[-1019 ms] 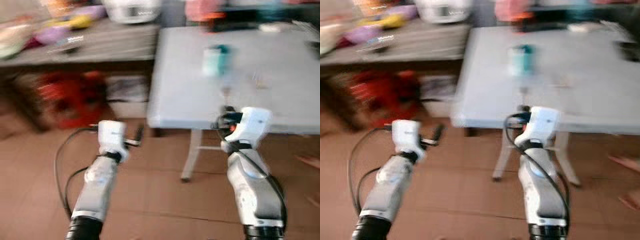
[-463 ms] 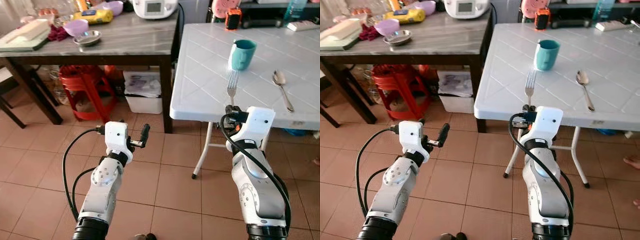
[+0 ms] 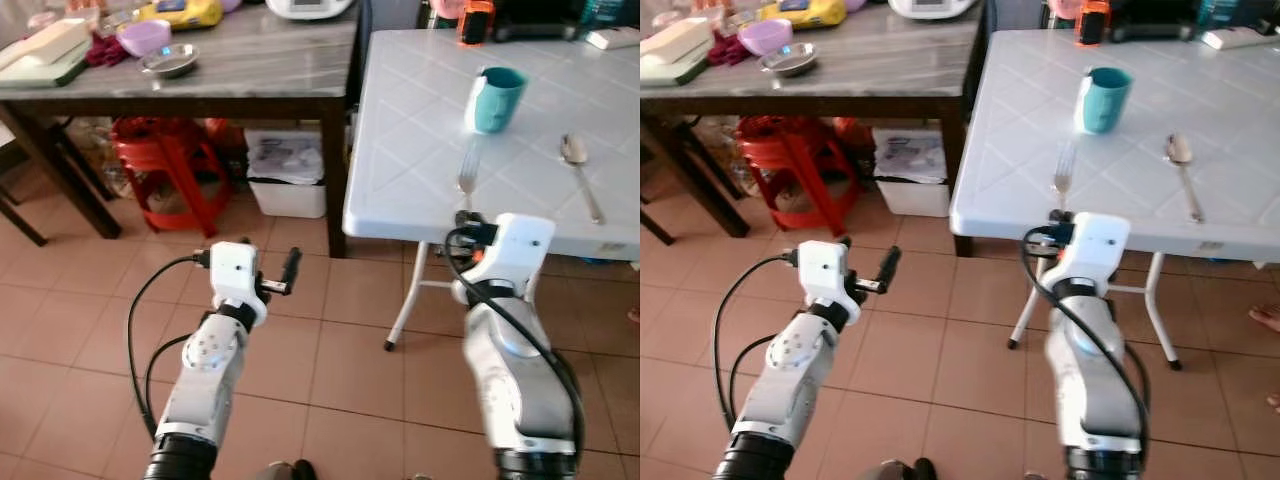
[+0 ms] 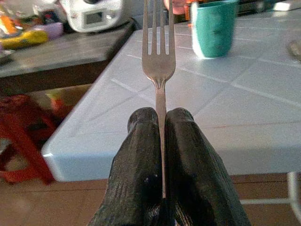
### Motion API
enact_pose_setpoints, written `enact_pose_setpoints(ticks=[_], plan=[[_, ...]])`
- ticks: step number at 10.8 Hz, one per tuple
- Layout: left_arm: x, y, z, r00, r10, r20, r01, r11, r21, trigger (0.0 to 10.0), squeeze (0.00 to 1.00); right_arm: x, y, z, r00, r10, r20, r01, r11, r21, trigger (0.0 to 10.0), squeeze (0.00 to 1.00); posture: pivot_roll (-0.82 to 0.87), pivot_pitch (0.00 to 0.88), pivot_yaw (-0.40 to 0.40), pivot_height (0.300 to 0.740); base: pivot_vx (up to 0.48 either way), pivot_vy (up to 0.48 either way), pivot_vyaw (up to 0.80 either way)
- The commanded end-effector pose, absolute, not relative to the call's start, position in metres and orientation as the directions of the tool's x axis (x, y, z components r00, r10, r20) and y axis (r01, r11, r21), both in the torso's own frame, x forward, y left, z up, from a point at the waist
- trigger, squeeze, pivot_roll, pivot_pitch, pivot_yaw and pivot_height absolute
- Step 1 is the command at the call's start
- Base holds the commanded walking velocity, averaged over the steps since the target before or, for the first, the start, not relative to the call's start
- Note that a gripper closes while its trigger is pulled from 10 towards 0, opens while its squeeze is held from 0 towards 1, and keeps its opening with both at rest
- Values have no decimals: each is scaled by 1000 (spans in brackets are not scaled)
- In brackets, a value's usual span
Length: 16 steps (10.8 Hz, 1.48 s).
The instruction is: Setting the table
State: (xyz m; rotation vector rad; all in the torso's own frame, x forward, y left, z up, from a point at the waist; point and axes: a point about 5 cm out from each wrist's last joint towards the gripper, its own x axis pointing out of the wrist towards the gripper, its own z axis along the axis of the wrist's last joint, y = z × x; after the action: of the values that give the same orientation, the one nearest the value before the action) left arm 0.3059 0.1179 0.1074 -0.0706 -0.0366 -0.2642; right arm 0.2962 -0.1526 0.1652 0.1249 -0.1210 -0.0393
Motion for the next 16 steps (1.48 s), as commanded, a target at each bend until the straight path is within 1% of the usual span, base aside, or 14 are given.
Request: enact_pose_setpoints(ticks=[1, 8, 12, 16], plan=[[306, 118, 109, 963, -264, 49, 267, 962, -56, 10000, 0, 296, -153, 166, 992, -43, 121, 28, 991, 128, 10000, 0, -107, 97, 108, 740, 0, 307, 0], [306, 116, 108, 962, -268, 41, 270, 961, -53, 10000, 0, 296, -154, 165, 991, -45, 123, 29, 991, 131, 10000, 0, -110, 94, 105, 740, 0, 336, 0], [302, 114, 114, 941, -327, 90, 333, 940, -68, 10000, 0, 297, -154, 165, 991, -36, 125, 20, 992, 126, 10000, 0, -106, 84, 101, 740, 0, 0, 0], [301, 112, 114, 934, -346, 90, 353, 933, -77, 10000, 0, 298, -152, 167, 990, -18, 141, 3, 994, 106, 10000, 0, -107, 78, 99, 740, 306, 0, 0]])
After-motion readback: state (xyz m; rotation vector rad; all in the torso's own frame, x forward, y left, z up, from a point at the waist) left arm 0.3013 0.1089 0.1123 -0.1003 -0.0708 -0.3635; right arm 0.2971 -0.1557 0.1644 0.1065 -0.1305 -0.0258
